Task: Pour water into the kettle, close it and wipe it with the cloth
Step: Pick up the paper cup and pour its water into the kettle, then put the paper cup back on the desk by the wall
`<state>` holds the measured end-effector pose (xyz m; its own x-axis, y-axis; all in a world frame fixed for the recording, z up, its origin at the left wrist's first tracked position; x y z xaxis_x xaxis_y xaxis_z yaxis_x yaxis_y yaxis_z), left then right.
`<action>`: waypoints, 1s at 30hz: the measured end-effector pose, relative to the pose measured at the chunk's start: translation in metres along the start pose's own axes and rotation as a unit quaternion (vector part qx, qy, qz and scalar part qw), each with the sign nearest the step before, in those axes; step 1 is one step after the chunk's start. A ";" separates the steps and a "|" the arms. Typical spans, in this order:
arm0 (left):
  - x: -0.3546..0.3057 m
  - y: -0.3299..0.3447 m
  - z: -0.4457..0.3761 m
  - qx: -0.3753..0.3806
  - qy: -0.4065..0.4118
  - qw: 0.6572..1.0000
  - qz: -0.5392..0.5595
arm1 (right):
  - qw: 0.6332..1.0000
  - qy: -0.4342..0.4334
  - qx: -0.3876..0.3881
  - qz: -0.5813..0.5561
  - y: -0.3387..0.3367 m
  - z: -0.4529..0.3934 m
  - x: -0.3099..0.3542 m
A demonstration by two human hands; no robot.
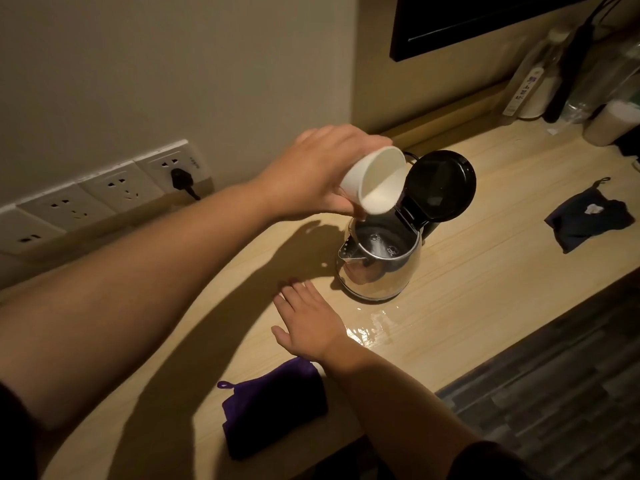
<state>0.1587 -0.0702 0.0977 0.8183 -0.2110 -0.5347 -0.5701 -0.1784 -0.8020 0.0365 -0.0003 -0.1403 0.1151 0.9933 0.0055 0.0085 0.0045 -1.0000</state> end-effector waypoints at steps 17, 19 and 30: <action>0.007 0.037 0.231 -0.412 -0.437 0.710 0.369 | 0.912 0.182 -0.043 -0.364 -0.100 -0.019 -0.018; 0.006 0.042 0.241 -0.419 -0.441 0.705 0.366 | 0.891 0.163 -0.011 -0.424 -0.116 -0.034 -0.005; 0.020 0.062 0.255 -0.420 -0.451 0.720 0.320 | 0.793 0.169 0.068 -0.582 -0.108 -0.065 0.030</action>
<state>0.1590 0.1598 -0.0307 -0.1328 0.1339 -0.9821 -0.3860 -0.9196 -0.0731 0.1039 0.0218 -0.0318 0.3672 0.2208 0.9035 0.2000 0.9299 -0.3085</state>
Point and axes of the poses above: each hand's wrist, its own z-axis away from the middle knuckle, its own y-axis out of the palm, x = y × z, the point moved 2 cm from there along -z, towards the middle knuckle, and after that the axes turned 15 degrees about z, right-handed, at the moved point
